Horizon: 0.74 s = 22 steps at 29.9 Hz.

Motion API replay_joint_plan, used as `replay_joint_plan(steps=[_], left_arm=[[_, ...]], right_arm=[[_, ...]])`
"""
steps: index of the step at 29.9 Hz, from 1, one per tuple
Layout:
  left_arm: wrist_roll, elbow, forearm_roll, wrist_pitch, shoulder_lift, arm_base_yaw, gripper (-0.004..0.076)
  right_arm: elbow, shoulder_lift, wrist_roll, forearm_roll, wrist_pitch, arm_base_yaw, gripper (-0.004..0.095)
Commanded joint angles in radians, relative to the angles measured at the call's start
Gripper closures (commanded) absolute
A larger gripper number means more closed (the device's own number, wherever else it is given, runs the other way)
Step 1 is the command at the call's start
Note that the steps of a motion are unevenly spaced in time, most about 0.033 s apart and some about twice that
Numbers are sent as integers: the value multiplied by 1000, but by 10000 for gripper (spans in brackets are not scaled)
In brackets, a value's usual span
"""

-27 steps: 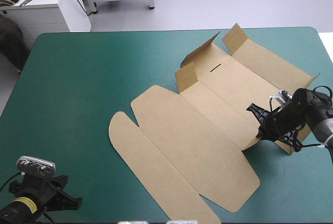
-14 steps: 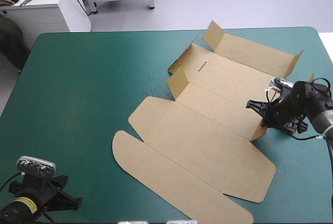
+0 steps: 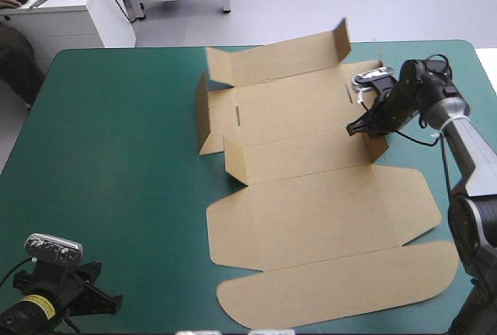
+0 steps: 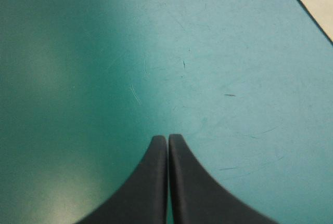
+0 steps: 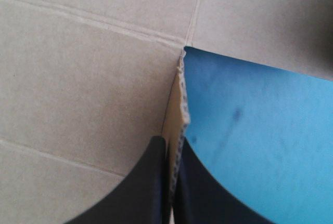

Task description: Fold the box

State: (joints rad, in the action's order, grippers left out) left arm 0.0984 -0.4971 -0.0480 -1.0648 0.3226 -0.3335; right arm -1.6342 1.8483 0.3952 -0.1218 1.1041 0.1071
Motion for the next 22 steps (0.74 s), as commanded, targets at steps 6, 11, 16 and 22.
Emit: replay_joint_plan(steps=[6,11,16,22], left_arm=[[2,-24,-2,55,14,-4,734],[2,-24,-8,55,14,-4,734],[2,-24,-8,55,14,-4,734],[2,-24,-8,55,14,-4,734]], right_arm=[[-350,132,394,-1,-50,170,908],[-465,199,545,-59,-93,272,909],[-482,210,715,-82,-109,398,909],[-482,210,797,-135,-88,502,910]])
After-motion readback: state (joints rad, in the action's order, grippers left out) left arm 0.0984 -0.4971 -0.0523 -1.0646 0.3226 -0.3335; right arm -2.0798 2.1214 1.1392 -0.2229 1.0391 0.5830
